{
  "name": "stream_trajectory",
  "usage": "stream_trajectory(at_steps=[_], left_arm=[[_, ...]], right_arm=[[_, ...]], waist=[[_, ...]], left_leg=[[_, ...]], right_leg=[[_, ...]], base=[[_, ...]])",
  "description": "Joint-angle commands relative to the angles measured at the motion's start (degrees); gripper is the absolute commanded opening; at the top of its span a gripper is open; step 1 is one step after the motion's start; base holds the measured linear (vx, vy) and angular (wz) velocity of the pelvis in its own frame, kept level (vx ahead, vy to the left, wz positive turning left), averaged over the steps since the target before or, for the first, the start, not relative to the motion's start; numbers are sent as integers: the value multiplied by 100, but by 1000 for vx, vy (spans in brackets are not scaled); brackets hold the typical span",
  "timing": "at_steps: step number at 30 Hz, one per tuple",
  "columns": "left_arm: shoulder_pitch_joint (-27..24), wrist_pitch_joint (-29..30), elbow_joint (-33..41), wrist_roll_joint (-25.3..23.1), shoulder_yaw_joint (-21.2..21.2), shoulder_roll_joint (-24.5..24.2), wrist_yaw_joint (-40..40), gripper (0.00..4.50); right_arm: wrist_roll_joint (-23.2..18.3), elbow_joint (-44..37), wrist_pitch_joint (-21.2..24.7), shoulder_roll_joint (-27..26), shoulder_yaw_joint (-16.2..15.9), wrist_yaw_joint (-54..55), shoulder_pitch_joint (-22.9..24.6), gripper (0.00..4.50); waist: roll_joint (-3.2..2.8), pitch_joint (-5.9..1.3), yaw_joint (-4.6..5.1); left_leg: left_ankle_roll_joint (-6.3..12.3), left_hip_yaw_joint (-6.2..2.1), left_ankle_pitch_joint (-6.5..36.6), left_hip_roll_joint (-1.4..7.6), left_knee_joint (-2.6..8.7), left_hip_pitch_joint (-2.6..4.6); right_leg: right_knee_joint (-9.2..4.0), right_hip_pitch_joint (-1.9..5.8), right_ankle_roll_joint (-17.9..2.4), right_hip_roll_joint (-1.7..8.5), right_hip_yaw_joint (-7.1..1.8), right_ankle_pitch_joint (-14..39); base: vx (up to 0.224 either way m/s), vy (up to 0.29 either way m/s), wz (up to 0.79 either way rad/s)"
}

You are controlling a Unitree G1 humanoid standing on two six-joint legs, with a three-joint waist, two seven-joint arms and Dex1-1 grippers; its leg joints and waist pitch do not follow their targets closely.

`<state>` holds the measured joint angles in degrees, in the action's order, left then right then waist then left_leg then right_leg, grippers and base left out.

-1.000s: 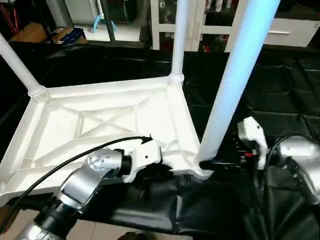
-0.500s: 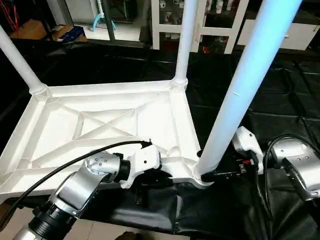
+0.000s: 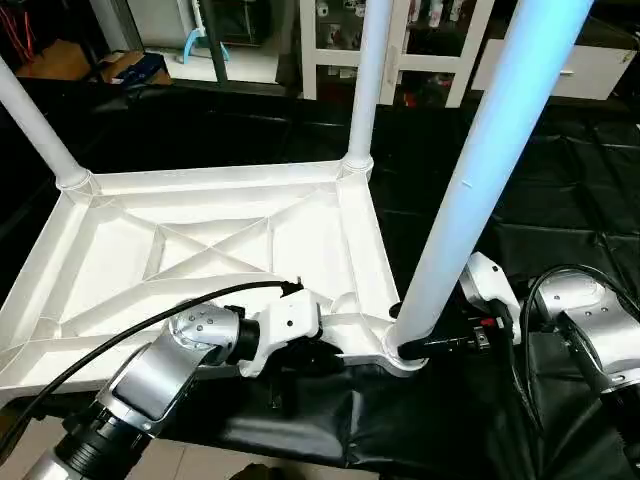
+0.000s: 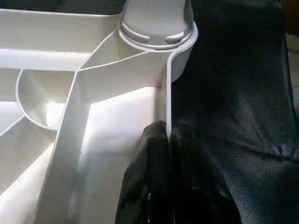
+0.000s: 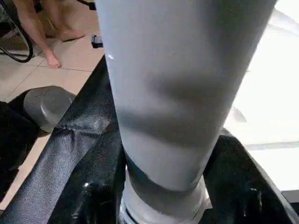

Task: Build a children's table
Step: Rotate leg to tighten

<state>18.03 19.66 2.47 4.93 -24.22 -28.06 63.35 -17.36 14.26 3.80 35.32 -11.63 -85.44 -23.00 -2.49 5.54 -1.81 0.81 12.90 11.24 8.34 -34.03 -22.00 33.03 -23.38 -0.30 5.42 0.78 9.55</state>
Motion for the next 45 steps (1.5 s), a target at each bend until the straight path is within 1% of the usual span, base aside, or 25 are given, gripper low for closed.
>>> stream_trajectory(at_steps=[1, 6, 8, 10, 12, 13, 16, 17, 21, 22, 23, 24, 26, 28, 29, 32, 33, 34, 37, 39, 40, 41, 42, 43, 45], left_arm=[[-115, 115, -21, -2, -169, -75, 109, 0], [-138, 120, -44, -21, -189, -51, 75, 0], [-102, 93, -155, -99, -205, 19, -35, 0], [68, 1, -470, -325, -178, 210, -414, 0], [276, -67, -814, -534, -137, 404, -807, 0], [276, -67, -814, -534, -137, 404, -807, 0], [701, -149, -1423, -709, 50, 902, -1594, 0], [791, -153, -1533, -745, 86, 1009, -1775, 0], [1195, -178, -2109, -912, 267, 1537, -2728, 0], [1269, -202, -2226, -953, 278, 1637, -2902, 0], [1307, -219, -2289, -977, 279, 1689, -2990, 0], [1349, -250, -2374, -1005, 293, 1782, -3077, 0], [1396, -318, -2495, -1039, 308, 1900, -3128, 0], [1396, -369, -2555, -1065, 304, 1936, -3097, 0], [1396, -369, -2555, -1065, 304, 1936, -3097, 0], [1298, -421, -2548, -1112, 192, 1804, -2884, 0], [1297, -423, -2550, -1112, 190, 1802, -2882, 0], [1293, -444, -2570, -1124, 169, 1785, -2858, 0], [1157, -493, -2434, -1112, 66, 1602, -2504, 0], [1103, -537, -2370, -1092, 18, 1532, -2310, 0], [939, -636, -2127, -1010, -153, 1312, -1776, 0], [909, -641, -2079, -991, -183, 1273, -1682, 0], [806, -677, -1914, -934, -287, 1126, -1386, 0], [692, -702, -1731, -852, -382, 964, -1104, 0], [567, -684, -1524, -721, -408, 821, -880, 0]], right_arm=[[-96, 5, 103, 16, 54, -79, -29, 191], [-189, -100, 231, -69, 174, 169, 124, 191], [-164, -103, 426, -224, 288, 657, 196, 191], [-7, -106, 624, -439, 394, 1378, 289, 191], [229, -72, 720, -650, 467, 2074, 337, 191], [229, -72, 720, -650, 467, 2074, 337, 191], [493, -136, 1257, -1211, 687, 3492, 425, 190], [642, -129, 1339, -1356, 760, 3938, 424, 190], [1090, -135, 1572, -2177, 1247, 5935, 475, 189], [1124, -174, 1608, -2348, 1269, 6165, 516, 189], [1152, -199, 1620, -2439, 1262, 6278, 541, 189], [1146, -290, 1635, -2562, 1208, 6356, 591, 189], [1120, -441, 1642, -2752, 1133, 6483, 649, 189], [1000, -523, 1635, -2863, 1091, 6433, 653, 188], [1000, -523, 1635, -2863, 1091, 6433, 653, 188], [792, -672, 1429, -2858, 995, 6024, 573, 188], [787, -676, 1429, -2859, 995, 6017, 572, 223], [714, -728, 1436, -2871, 997, 5940, 561, 223], [642, -748, 1268, -2609, 1027, 5576, 353, 261], [616, -711, 1246, -2510, 1080, 5474, 276, 279], [323, -621, 1431, -2239, 1253, 4974, 106, 279], [249, -610, 1489, -2190, 1283, 4862, 79, 294], [66, -612, 1645, -1939, 1295, 4382, 20, 294], [-3, -671, 1668, -1545, 1165, 3719, 16, 311], [6, -771, 1571, -1056, 979, 2987, 67, 315]], waist=[[87, -354, 0], [75, -350, 4], [42, -339, 1], [57, -319, 24], [60, -302, 57], [56, -278, 59], [59, -245, 102], [69, -260, 144], [44, -260, 241], [52, -263, 264], [48, -257, 266], [52, -264, 265], [28, -238, 258], [22, -236, 256], [10, -244, 255], [2, -253, 246], [0, -256, 241], [-3, -261, 238], [33, -303, 215], [27, -308, 204], [82, -317, 200], [79, -325, 207], [69, -328, 201], [72, -328, 181], [68, -329, 139]], left_leg=[[628, -254, 950, 511, 447, 167], [614, -254, 960, 506, 449, 163], [587, -254, 1037, 502, 456, 169], [493, -263, 1227, 498, 484, 155], [267, -282, 1554, 485, 514, 177], [121, -277, 1773, 479, 525, 214], [-174, -319, 2248, 460, 559, 224], [-373, -357, 2574, 439, 573, 248], [-511, -405, 2861, 415, 600, 219], [-516, -413, 2883, 415, 609, 214], [-500, -414, 3030, 410, 615, 261], [-479, -413, 3038, 409, 615, 266], [-434, -384, 3148, 399, 608, 304], [-430, -394, 3254, 397, 619, 325], [-433, -414, 3248, 415, 658, 292], [-417, -395, 3076, 424, 682, 261], [-404, -394, 3043, 423, 678, 260], [-381, -382, 2967, 425, 675, 253], [-245, -360, 2514, 442, 656, 203], [-149, -341, 2290, 441, 643, 182], [-2, -326, 2067, 443, 624, 163], [47, -341, 1962, 446, 617, 130], [138, -330, 1816, 454, 609, 125], [203, -321, 1767, 471, 588, 162], [258, -286, 1601, 491, 569, 193]], right_leg=[[-267, 200, -1690, 297, -145, 814], [-267, 203, -1691, 291, -148, 746], [-279, 193, -1683, 287, -148, 809], [-311, 191, -1625, 288, -150, 1083], [-372, 175, -1459, 289, -156, 1665], [-418, 121, -1330, 286, -165, 2030], [-468, 78, -1062, 278, -162, 2696], [-491, 56, -849, 278, -138, 3063], [-532, 30, -616, 272, -111, 3207], [-536, 43, -588, 270, -104, 3215], [-591, 12, -519, 267, -88, 3253], [-599, 13, -512, 270, -93, 3236], [-659, -63, -471, 256, -113, 3312], [-673, -60, -440, 240, -92, 3293], [-635, -15, -460, 245, -82, 3090], [-610, 5, -571, 255, -110, 2667], [-604, 8, -595, 260, -115, 2622], [-594, 13, -647, 267, -129, 2522], [-540, 90, -810, 305, -153, 2117], [-532, 103, -886, 316, -162, 1948], [-526, 130, -963, 333, -166, 1985], [-501, 173, -997, 350, -163, 1955], [-495, 172, -1035, 350, -159, 1913], [-479, 166, -1118, 340, -148, 1834], [-464, 152, -1187, 331, -162, 1591]], base=[[0, 0, 0], [0, 0, 0], [0, 0, 0], [0, 0, 0], [0, 0, 0], [0, 0, 0], [-54, 6, -3], [-59, 10, -5], [-26, 6, -3], [0, 0, 0], [0, 0, 0], [0, 0, 0], [0, 0, 0], [0, 0, 0], [0, 0, 0], [0, 0, 0], [0, 0, 0], [0, 0, 0], [0, 0, 0], [0, 0, 0], [0, 0, 0], [0, 0, 0], [0, 0, 0], [0, 0, 0], [58, -20, 8]])
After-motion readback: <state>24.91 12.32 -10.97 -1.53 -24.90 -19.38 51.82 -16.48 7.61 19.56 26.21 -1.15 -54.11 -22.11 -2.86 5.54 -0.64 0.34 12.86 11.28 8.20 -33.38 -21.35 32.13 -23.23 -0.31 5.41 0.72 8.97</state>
